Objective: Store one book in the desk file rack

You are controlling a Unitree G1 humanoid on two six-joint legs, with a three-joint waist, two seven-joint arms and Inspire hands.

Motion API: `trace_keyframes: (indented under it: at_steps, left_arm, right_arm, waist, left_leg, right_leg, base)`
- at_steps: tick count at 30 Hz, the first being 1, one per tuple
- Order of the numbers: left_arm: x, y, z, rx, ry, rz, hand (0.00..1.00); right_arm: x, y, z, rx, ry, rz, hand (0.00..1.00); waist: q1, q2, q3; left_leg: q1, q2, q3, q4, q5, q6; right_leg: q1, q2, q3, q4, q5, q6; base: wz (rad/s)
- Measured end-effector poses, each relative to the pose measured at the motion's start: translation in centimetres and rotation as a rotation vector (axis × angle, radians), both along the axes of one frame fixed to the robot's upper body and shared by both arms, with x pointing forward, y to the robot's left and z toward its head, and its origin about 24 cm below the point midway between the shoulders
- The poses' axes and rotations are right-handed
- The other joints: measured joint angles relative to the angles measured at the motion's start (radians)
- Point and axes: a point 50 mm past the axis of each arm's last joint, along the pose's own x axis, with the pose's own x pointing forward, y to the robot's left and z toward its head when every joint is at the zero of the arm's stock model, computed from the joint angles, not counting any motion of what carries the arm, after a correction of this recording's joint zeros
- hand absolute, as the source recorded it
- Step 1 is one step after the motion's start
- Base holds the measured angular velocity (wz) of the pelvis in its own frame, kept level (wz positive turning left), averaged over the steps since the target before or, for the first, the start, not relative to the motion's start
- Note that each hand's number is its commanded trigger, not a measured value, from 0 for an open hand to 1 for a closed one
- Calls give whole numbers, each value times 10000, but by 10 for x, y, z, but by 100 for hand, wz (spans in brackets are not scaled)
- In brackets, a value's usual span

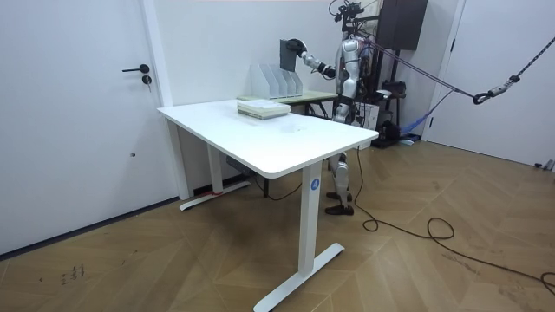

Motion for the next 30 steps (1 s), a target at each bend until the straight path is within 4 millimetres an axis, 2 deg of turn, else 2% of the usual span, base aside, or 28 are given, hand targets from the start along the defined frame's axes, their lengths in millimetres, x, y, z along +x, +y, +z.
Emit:
trace_keyframes:
  at_steps: [8,12,21,25,30]
  left_arm:
    - [0,2,0,-6,110,5,0]
    - [0,4,1,-64,90,135,0]
    - [0,5,1,-189,75,188,0]
    - [0,8,2,-50,127,-23,0]
    - [2,11,3,-9,152,-151,0]
  right_arm:
    - [7,-7,-8,148,671,-292,100]
    - [12,-19,-18,759,1308,-339,100]
    - [11,-32,-12,487,1439,-771,100]
    - [26,-41,-20,1300,2134,-896,100]
    - [31,-47,-29,1641,2656,-1006,100]
  waist:
    - [3,-91,-61]
    - [35,-134,-88]
    - [58,-154,-84]
    - [33,-224,-93]
    - [44,-330,-85]
  left_leg:
    - [-136,-25,-53,156,1,3]
    - [-216,-21,-86,231,1,3]
    - [-281,-30,-211,287,2,5]
    - [-283,-32,-267,292,9,12]
    - [-307,-57,-371,291,28,19]
  right_leg:
    - [3,-46,-225,21,6,-6]
    - [-13,-65,-316,16,20,-15]
    - [-24,-63,-365,12,22,-16]
    - [-12,-77,-377,21,36,-20]
    - [0,-102,-481,16,39,-14]
  base:
    - [5]
    - [6]
    - [2]
    - [2]
    - [5]
